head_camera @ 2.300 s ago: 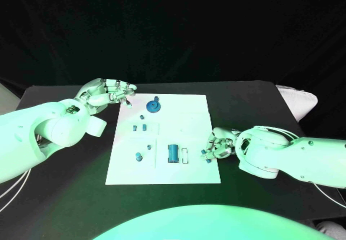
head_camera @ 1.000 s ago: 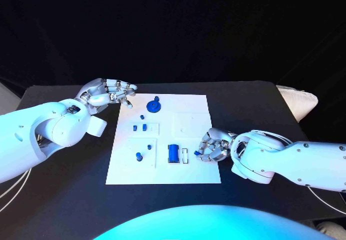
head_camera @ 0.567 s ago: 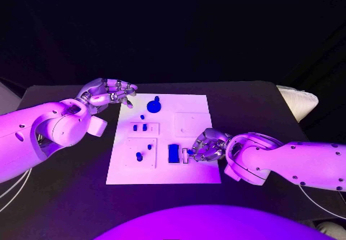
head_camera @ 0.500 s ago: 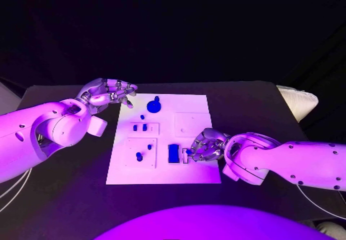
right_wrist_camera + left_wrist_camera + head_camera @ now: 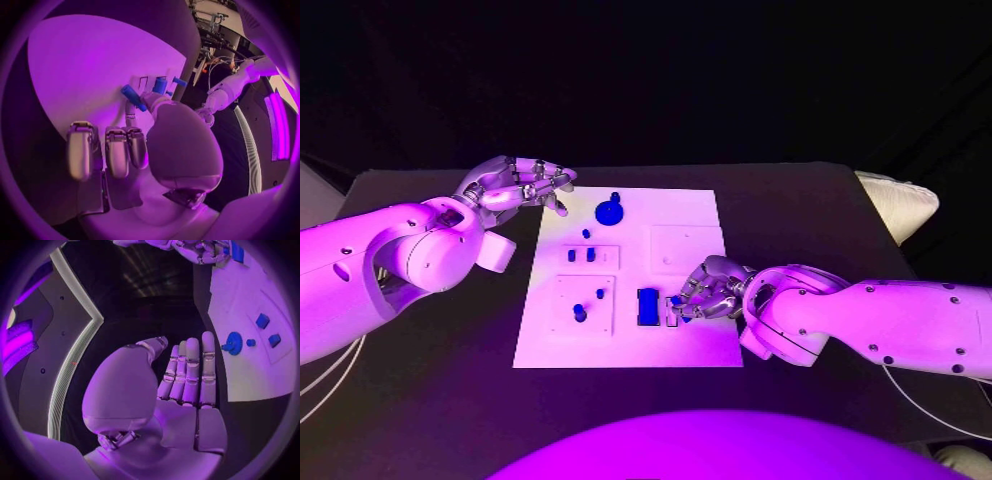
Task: Assemble the parts on the task board
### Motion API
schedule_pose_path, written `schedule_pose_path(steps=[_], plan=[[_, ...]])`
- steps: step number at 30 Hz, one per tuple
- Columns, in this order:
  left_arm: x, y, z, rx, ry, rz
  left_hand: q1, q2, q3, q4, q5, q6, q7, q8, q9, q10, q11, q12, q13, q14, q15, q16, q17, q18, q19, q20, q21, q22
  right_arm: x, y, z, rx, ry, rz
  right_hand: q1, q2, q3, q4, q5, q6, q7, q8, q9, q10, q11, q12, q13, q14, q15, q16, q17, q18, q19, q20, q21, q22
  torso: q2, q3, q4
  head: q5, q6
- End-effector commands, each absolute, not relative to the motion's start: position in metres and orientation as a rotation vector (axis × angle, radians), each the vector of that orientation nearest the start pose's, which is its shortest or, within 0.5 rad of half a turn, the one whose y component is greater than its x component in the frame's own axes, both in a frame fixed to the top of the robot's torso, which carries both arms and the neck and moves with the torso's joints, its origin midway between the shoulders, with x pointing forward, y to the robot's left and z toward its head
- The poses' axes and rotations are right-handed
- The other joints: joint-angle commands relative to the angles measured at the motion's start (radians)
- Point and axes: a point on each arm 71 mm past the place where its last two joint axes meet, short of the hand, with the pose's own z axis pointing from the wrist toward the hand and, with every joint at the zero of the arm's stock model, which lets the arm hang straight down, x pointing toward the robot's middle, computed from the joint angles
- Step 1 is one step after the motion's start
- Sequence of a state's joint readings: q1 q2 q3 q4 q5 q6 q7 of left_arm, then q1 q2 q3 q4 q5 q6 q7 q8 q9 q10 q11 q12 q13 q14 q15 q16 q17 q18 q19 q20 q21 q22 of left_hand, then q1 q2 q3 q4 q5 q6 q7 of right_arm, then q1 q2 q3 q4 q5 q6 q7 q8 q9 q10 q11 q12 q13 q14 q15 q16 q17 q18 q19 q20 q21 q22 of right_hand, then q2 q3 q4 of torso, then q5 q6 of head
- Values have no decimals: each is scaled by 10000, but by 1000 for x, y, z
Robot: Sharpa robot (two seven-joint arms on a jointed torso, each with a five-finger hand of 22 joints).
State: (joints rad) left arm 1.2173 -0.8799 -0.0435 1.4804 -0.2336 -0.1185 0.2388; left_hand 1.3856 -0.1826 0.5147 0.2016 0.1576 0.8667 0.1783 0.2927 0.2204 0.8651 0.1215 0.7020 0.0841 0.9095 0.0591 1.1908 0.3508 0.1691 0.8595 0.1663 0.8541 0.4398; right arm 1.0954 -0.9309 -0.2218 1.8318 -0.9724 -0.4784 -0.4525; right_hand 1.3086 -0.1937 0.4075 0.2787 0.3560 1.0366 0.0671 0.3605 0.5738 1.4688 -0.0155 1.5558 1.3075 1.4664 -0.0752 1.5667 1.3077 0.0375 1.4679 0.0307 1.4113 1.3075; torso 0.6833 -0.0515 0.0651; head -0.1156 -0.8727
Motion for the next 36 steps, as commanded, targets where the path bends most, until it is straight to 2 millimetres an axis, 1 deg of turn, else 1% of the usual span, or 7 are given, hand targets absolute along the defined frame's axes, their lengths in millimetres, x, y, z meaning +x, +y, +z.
schedule_pose_path(steps=[1, 7, 13, 19, 29, 32, 36], plan=[[492, 224, -180, -8886, 16860, -15026, 31, 106, -3, 45, 36, 13, 43, -38, -14, 26, 12, -63, 9, 11, 40, -45, 13, 132, 88, -7, -34, -10, 368, -185, -282, 5414, 21607, 6214, -206, 18, 45, 40, -201, 143, -79, -15, -37, 969, 9, 42, 2575, 1044, -15, 41, 2631, -106, 748, -22, 38, 2274, -6, 8, -1, 18, 1], [492, 225, -180, -8898, 16884, -15009, 31, 106, -3, 45, 36, 13, 43, -38, -14, 26, 12, -63, 9, 11, 40, -45, 13, 132, 88, -7, -34, -10, 367, -182, -282, 5243, 21778, 6333, -513, 8, 51, 54, -663, 190, -90, 17, -45, 998, 1, 103, 2608, 1044, -21, 41, 2631, -112, 754, -28, 75, 2282, 1, -2, -1, 49, 1], [492, 225, -180, -8902, 16903, -15008, 30, 113, -3, 73, 36, 8, 40, -53, -15, 15, 10, -68, 12, 8, 38, -45, 15, 134, 92, -5, -50, -18, 365, -181, -281, 5193, 21817, 6410, -748, 3, 21, 76, -937, 219, -91, 30, -58, 1013, 1, 134, 2624, 1044, -22, 41, 2631, -125, 767, -29, 151, 2299, 1, 1, -6, 68, 1], [492, 225, -180, -8908, 16920, -15001, 28, 114, -4, 78, 36, 8, 41, -54, -15, 14, 10, -69, 13, 7, 39, -45, 15, 134, 92, -5, -52, -19, 366, -182, -281, 5246, 21746, 6405, -854, 115, 68, 59, -986, 323, -137, 95, -45, 1020, -28, 150, 2633, 1044, -38, 41, 2631, -135, 779, -37, 217, 2314, -1, 6, -4, 98, 1], [492, 225, -181, -8913, 16943, -14998, 12, 121, -8, 104, 35, 9, 43, -60, -14, 8, 14, -72, 14, 4, 41, -46, 16, 133, 92, -3, -60, -24, 365, -182, -281, 5258, 21746, 6399, -871, 136, 90, 40, -978, 381, -164, 140, -31, 1020, -52, 150, 2633, 1044, -55, 41, 2631, -141, 787, -46, 258, 2323, 5, 5, -15, 109, 1], [492, 225, -181, -8913, 16946, -14998, 2, 125, -10, 119, 35, 10, 43, -62, -14, 6, 15, -73, 14, 3, 43, -47, 16, 133, 93, -2, -65, -27, 365, -181, -281, 5229, 21778, 6411, -1053, 109, 43, 81, -1099, 406, -170, 178, -26, 1020, -64, 150, 2633, 1044, -70, 41, 2631, -145, 790, -61, 278, 2327, 4, 2, -12, 104, 1], [492, 225, -181, -8917, 16950, -14993, 2, 125, -10, 119, 35, 10, 43, -62, -14, 6, 15, -73, 14, 3, 43, -47, 16, 133, 93, -2, -65, -27, 365, -181, -281, 5204, 21813, 6439, -1333, 52, -56, 92, -1396, 404, -169, 207, -34, 1020, -64, 150, 2633, 1044, -74, 41, 2631, -146, 791, -69, 285, 2329, 5, 1, -5, 117, 1]])
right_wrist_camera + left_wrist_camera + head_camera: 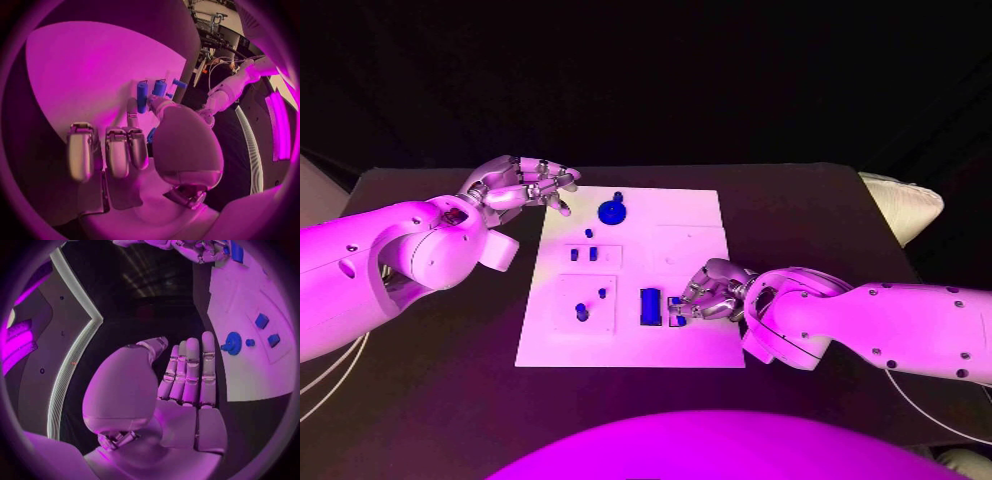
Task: Assemble the parts on the task board
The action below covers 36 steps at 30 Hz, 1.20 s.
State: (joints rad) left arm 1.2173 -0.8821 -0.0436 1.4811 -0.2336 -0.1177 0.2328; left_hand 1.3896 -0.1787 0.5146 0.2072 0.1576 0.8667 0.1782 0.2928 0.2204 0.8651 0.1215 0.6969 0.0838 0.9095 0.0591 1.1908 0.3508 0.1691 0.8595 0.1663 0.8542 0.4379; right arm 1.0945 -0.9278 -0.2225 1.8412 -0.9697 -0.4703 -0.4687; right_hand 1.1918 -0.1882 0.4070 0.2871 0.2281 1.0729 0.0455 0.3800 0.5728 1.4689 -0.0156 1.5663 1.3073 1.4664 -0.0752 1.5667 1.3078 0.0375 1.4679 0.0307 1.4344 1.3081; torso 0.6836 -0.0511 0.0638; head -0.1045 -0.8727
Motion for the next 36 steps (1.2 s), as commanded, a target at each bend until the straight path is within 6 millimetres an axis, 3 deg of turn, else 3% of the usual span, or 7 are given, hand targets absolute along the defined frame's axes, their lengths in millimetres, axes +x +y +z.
schedule_pose_path(steps=[1, 7, 9, 11, 18, 36], plan=[[492, 225, -181, -8918, 16950, -14991, -37, 86, -9, 63, 36, 10, 44, -62, -14, 6, 15, -23, 17, 3, 42, -47, 16, 133, 93, -2, -65, -8, 365, -181, -281, 5208, 21806, 6444, -213, -5, -68, 10, -178, 43, 48, 18, -25, 1019, -63, 45, 2635, 1044, -72, 41, 2630, -147, 792, -70, 62, 2325, 3, -4, 7, 4, 1], [492, 225, -181, -8918, 16951, -14990, -48, 91, -12, 81, 36, 11, 44, -65, -14, 3, 17, -24, 18, 2, 44, -47, 16, 133, 93, 0, -71, -11, 365, -180, -280, 5245, 21718, 6507, -460, 6, -164, 24, -449, 46, 55, 39, -40, 1019, -56, 45, 2635, 1044, -69, 41, 2630, -147, 791, -71, 60, 2324, -1, -9, 8, 19, 1], [492, 225, -181, -8918, 16949, -14990, -48, 91, -12, 81, 36, 11, 44, -65, -14, 3, 17, -24, 18, 2, 44, -47, 16, 133, 93, 0, -71, -11, 365, -179, -280, 5253, 21696, 6526, -616, -19, -283, -5, 115, 45, 49, 66, -43, 1019, -61, 45, 2635, 1044, -73, 41, 2630, -145, 788, -77, 53, 2322, 4, -11, 10, 24, 1], [492, 225, -181, -8918, 16948, -14988, -48, 91, -12, 81, 36, 11, 44, -65, -14, 3, 17, -24, 18, 2, 44, -47, 16, 133, 93, 0, -71, -11, 365, -179, -280, 5258, 21682, 6535, -647, -29, -311, 2, 131, 44, 53, 69, -44, 1019, -60, 45, 2635, 1044, -73, 41, 2630, -148, 790, -77, 68, 2325, 3, -10, 5, 25, 1], [493, 225, -181, -8916, 16944, -14991, -48, 91, -12, 81, 36, 11, 44, -65, -14, 3, 17, -24, 18, 2, 44, -47, 16, 133, 93, 0, -71, -11, 365, -180, -280, 5270, 21651, 6540, -907, -68, -544, 26, 8, 39, 64, 90, -57, 1019, -48, 45, 2635, 1044, -65, 41, 2630, -146, 787, -71, 58, 2322, 2, -16, 3, 29, 1], [493, 225, -181, -8920, 16940, -14981, -48, 91, -12, 81, 36, 11, 44, -65, -14, 3, 17, -24, 18, 2, 44, -47, 16, 133, 93, 0, -71, -11, 366, -183, -281, 5015, 21887, 6371, -754, -89, -612, -81, -97, -2, 51, 96, -68, 1019, -57, 45, 2635, 1044, -67, 41, 2630, -135, 773, -70, -3, 2307, -7, 3, -9, 39, 1]])
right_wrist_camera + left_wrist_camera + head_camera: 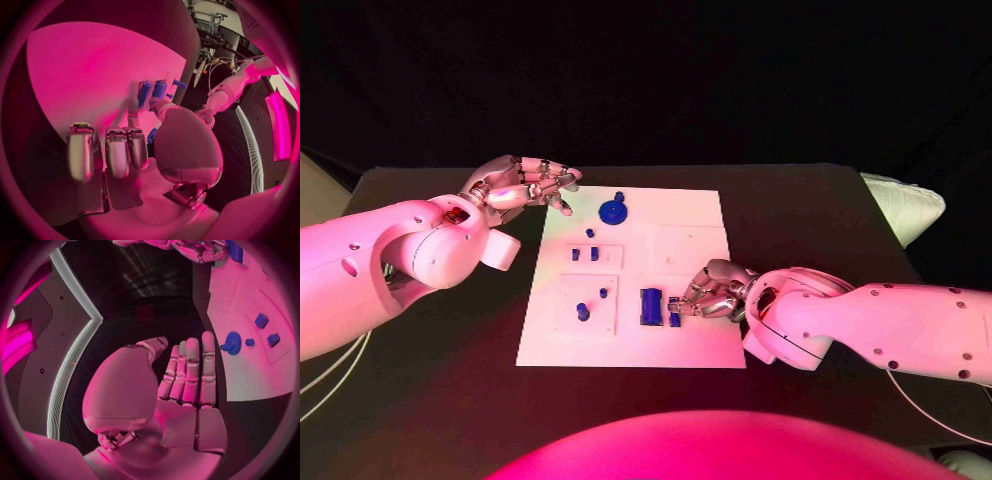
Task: Assemble the parts on the task board
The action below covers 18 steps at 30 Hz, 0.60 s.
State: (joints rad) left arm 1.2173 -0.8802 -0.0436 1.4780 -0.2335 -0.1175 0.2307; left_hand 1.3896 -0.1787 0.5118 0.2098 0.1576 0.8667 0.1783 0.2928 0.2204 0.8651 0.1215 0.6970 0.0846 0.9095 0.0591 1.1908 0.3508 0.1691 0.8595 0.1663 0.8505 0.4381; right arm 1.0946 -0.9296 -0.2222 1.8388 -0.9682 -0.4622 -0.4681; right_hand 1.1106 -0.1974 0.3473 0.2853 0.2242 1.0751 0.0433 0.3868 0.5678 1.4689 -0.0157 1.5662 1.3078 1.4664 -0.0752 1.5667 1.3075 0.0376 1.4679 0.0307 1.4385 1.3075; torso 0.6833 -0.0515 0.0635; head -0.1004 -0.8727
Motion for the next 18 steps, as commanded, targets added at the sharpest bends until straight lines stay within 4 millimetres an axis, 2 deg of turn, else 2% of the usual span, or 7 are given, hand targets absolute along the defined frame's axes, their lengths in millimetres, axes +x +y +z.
schedule_pose_path(steps=[1, 4, 9, 18], plan=[[493, 225, -181, -8920, 16940, -14981, -48, 91, 16, 54, 36, 11, 44, -65, -13, 3, 16, -25, 10, 2, 44, -47, 16, 132, 93, 0, -35, -13, 365, -183, -281, 4973, 21915, 6380, 247, -9, 6, -161, -58, -40, 62, 33, -20, 1019, -65, 46, 2630, 1044, -75, 41, 2633, -133, 770, -73, -58, 2309, -6, 8, -4, -3, 1], [493, 225, -181, -8922, 16941, -14976, -48, 91, 16, 54, 36, 11, 44, -65, -13, 3, 16, -25, 10, 2, 44, -47, 16, 132, 93, 0, -35, -13, 365, -183, -281, 4863, 21979, 6438, 538, -64, 16, -312, -135, -62, 59, 42, -31, 1019, -70, 46, 2630, 1044, -80, 41, 2633, -129, 763, -78, -81, 2303, 0, 12, -2, 0, 1], [493, 225, -181, -8926, 16940, -14969, -48, 91, 16, 54, 36, 11, 44, -65, -13, 3, 16, -25, 10, 2, 44, -47, 16, 132, 93, 0, -35, -13, 363, -183, -281, 4723, 22075, 6622, 634, -169, -83, -345, -390, -65, 75, 50, -49, 1019, -57, 46, 2630, 1044, -71, 41, 2633, -128, 759, -74, -91, 2301, 2, 14, -8, -4, 1], [493, 225, -181, -8920, 16952, -14982, -48, 91, 16, 54, 36, 11, 44, -65, -13, 3, 16, -25, 10, 2, 44, -47, 16, 132, 93, 0, -35, -13, 365, -184, -282, 4789, 22056, 6607, 673, -88, -122, -294, -616, -49, 76, 60, -68, 1019, -55, 46, 2630, 1044, -67, 41, 2633, -131, 763, -69, -69, 2306, -2, 11, 10, -31, 1]])
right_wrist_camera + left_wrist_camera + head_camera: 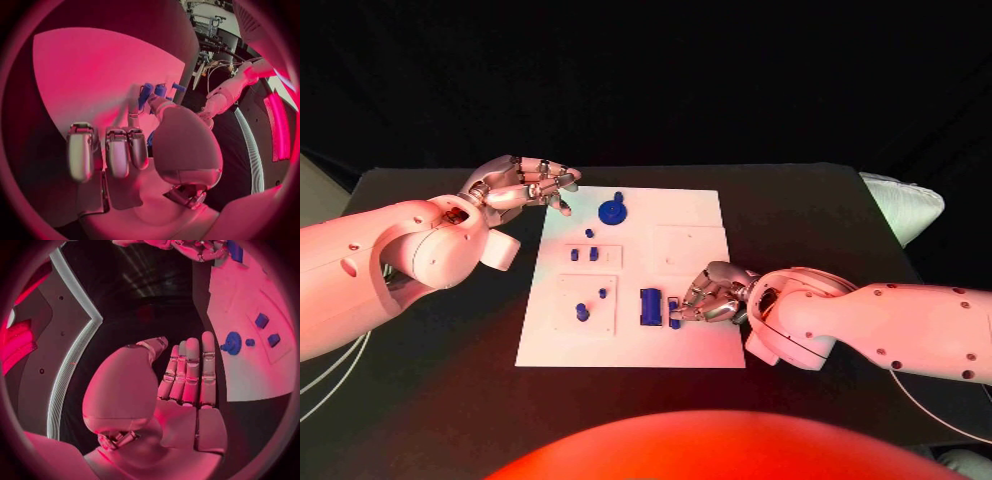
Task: Assemble the parts on the task board
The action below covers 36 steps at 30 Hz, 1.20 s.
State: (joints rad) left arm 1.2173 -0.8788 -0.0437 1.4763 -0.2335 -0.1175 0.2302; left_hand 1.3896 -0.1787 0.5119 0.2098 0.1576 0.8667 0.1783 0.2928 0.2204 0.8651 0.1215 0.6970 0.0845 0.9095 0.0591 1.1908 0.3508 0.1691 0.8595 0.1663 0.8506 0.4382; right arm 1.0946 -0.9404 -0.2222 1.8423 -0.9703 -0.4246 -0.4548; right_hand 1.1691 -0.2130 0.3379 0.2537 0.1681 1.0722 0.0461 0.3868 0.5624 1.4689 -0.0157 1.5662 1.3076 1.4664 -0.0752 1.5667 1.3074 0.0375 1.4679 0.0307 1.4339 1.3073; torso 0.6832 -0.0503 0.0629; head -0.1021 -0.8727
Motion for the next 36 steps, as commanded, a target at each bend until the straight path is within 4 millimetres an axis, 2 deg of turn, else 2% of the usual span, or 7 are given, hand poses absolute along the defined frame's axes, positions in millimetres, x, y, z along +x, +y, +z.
schedule_pose_path(steps=[1, 8, 10, 26, 31, 34, 36], plan=[[493, 225, -181, -8922, 16951, -14979, -45, 104, 18, 95, 40, 17, 35, -77, -10, -4, 11, -26, 18, -5, 44, -47, 19, 134, 98, 3, -60, -28, 365, -184, -282, 4789, 22044, 6580, 88, 68, -28, 21, -56, -20, 48, 60, -14, 1019, -54, 46, 2632, 1044, -67, 41, 2633, -131, 762, -69, -23, 2308, 1, -2, 20, -18, 1], [493, 225, -181, -8920, 16956, -14982, -45, 104, 18, 95, 40, 17, 35, -77, -10, -4, 11, -26, 18, -5, 44, -47, 19, 134, 98, 3, -60, -28, 369, -186, -283, 4796, 21944, 6362, 192, 213, 28, 25, -83, -10, 28, 68, -28, 1019, -68, 46, 2632, 1044, -76, 41, 2633, -137, 770, -72, 16, 2317, -2, -13, 17, -13, 1], [493, 225, -181, -8921, 16956, -14981, -45, 104, 18, 95, 40, 17, 35, -77, -10, -4, 11, -26, 18, -5, 44, -47, 19, 134, 98, 3, -60, -28, 370, -186, -284, 4747, 21889, 6284, 318, 316, 92, -13, -122, -13, 15, 71, -38, 1019, -80, 46, 2632, 1044, -86, 41, 2633, -138, 772, -78, 25, 2319, -7, -13, 20, -7, 1], [493, 224, -181, -8918, 16958, -14987, -45, 104, 18, 95, 40, 17, 35, -77, -10, -4, 11, -26, 18, -5, 44, -47, 19, 134, 98, 3, -60, -28, 377, -184, -286, 4336, 21617, 6035, 529, 423, 182, -98, -181, 9, -12, 99, -45, 1019, -103, 46, 2632, 1044, -103, 41, 2633, -143, 778, -90, 56, 2327, -3, -13, 11, 3, 1], [493, 225, -181, -8921, 16956, -14981, -37, 115, 22, 112, 41, 23, 33, -82, -8, -5, 10, -25, 23, -6, 43, -46, 20, 135, 103, 4, -72, -35, 377, -184, -287, 3942, 21893, 5972, 652, 343, 138, -157, -600, 2, -8, 119, -59, 1019, -102, 46, 2632, 1044, -108, 41, 2633, -140, 773, -98, 37, 2322, -5, -10, 6, 3, 1], [493, 225, -181, -8922, 16955, -14979, -37, 115, 22, 112, 41, 23, 33, -82, -8, -5, 10, -25, 23, -6, 43, -46, 20, 135, 103, 4, -72, -35, 377, -184, -288, 3616, 21982, 5918, 843, 209, 51, -247, -1137, -9, 2, 129, -83, 1011, -94, 27, 2623, 1044, -100, 41, 2633, -133, 761, -94, -10, 2310, -2, -7, 7, 10, 1], [493, 225, -181, -8922, 16955, -14979, -37, 115, 22, 112, 41, 23, 33, -82, -8, -5, 10, -25, 23, -6, 43, -46, 20, 135, 103, 4, -72, -35, 377, -184, -288, 3517, 21972, 5913, 908, 152, 16, -281, -1168, -13, 2, 131, -88, 1007, -93, 19, 2619, 1044, -99, 41, 2633, -131, 758, -92, -21, 2307, 0, -4, 10, 7, 1]])
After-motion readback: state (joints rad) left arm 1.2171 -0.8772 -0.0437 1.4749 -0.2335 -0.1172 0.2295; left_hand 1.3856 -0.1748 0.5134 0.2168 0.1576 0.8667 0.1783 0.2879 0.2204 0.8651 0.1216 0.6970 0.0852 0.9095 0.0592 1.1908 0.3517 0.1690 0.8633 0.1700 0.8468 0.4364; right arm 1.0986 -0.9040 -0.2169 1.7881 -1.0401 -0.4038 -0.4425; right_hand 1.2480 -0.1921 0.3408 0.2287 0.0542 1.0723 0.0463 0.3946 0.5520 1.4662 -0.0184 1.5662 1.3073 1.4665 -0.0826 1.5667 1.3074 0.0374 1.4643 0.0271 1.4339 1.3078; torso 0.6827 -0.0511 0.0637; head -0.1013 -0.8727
